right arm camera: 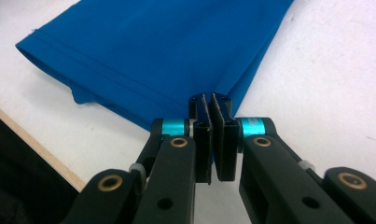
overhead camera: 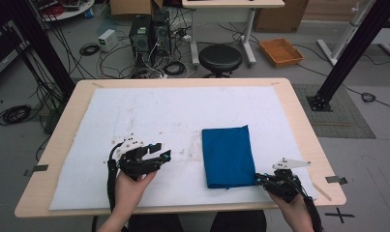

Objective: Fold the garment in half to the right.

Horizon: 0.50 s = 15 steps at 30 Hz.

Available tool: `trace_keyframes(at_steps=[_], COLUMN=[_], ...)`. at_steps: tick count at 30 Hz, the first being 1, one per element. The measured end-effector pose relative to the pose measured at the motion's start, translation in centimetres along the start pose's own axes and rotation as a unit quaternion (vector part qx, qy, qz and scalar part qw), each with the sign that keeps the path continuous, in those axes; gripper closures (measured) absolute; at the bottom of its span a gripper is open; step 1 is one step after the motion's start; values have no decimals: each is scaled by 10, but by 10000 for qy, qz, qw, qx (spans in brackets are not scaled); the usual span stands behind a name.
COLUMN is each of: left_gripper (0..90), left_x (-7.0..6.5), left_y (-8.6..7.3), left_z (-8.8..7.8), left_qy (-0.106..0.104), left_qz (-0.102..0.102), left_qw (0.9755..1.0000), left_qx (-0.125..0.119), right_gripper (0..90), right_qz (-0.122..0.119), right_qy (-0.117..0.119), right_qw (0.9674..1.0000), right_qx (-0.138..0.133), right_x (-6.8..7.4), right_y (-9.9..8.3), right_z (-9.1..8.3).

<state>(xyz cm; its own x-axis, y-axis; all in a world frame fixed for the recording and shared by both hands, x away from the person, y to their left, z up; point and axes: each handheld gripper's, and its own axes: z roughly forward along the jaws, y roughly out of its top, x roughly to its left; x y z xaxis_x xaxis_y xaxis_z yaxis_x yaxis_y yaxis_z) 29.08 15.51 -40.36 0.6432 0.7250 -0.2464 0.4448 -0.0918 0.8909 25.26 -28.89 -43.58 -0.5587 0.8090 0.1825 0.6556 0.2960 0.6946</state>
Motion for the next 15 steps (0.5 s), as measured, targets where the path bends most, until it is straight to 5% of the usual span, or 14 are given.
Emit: trace_keyframes(at_steps=[7, 11, 15], left_gripper=[479, 472, 450], left_x=[-1, -1, 2], left_y=[0, 2, 6], left_z=[0, -2, -6], left_qy=[-24, -10, -41], left_qz=[28, 36, 138], left_qw=[10000, 10000, 9999], left_qx=[11, -15, -65], right_gripper=[874, 758, 605], right_qz=[71, 150, 143], right_qy=[-37, -120, -165], right_qw=[10000, 9998, 9985], right_qx=[-29, -99, -495], right_x=[-3, -7, -14], right_y=[-4, -4, 4], right_z=[-6, -7, -16])
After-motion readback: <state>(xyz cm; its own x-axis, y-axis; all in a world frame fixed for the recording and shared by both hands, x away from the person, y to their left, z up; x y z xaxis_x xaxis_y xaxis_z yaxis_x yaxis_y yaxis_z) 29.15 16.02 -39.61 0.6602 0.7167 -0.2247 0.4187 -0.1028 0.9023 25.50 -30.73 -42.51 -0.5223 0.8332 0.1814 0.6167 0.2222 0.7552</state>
